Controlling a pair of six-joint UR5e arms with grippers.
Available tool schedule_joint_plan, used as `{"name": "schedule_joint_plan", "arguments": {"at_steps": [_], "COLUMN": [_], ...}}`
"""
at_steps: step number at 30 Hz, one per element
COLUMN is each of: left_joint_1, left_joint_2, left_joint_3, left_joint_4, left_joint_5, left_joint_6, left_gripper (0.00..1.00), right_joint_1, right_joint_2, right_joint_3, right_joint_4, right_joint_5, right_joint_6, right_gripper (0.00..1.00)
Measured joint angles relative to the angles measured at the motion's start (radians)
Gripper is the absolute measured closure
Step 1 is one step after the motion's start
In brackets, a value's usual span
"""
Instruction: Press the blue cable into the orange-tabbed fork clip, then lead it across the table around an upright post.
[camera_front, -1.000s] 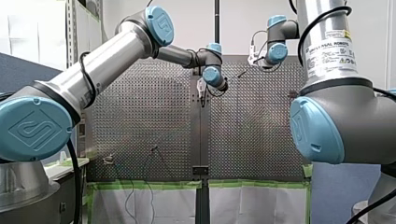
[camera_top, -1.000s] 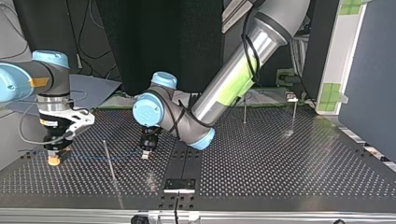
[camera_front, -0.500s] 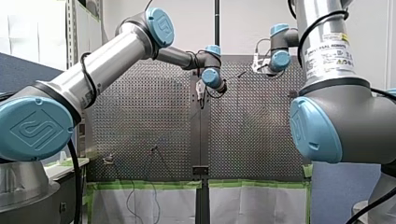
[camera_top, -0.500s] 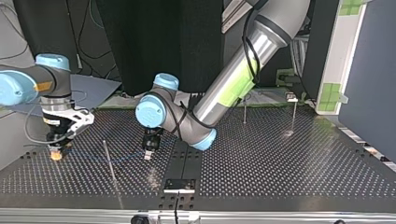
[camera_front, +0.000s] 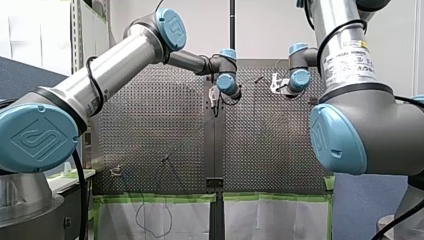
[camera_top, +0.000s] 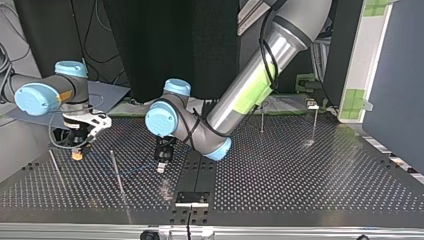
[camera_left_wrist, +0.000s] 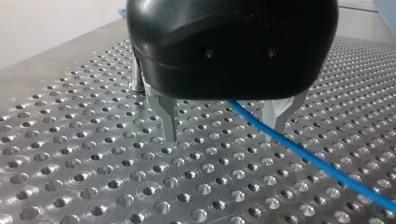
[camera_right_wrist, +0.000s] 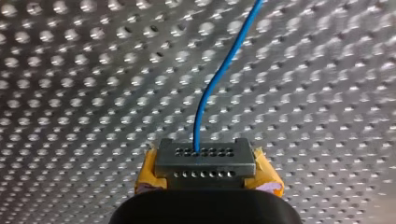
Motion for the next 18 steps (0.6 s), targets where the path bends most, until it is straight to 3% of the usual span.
{"name": "schedule_joint_plan", "arguments": {"at_steps": [8,18], "left_joint_1": [-0.004,-0.005], "left_joint_2": [0.0,0.0], "left_joint_3": [0.0,-0.001], "left_joint_4": [0.011,0.016], "left_joint_5": [-0.019,-0.029], "left_joint_6": [-0.004,-0.004], "left_gripper": [0.11,0.11], "right_joint_1": [-0.002,0.002], "right_joint_2": [0.035,0.105], "right_joint_3": [0.068,0.138], "right_joint_4": [-0.069,-0.153], "right_joint_5": [0.002,0.004], "right_joint_6": [0.026,0.027], "right_gripper": [1.0,1.0]}}
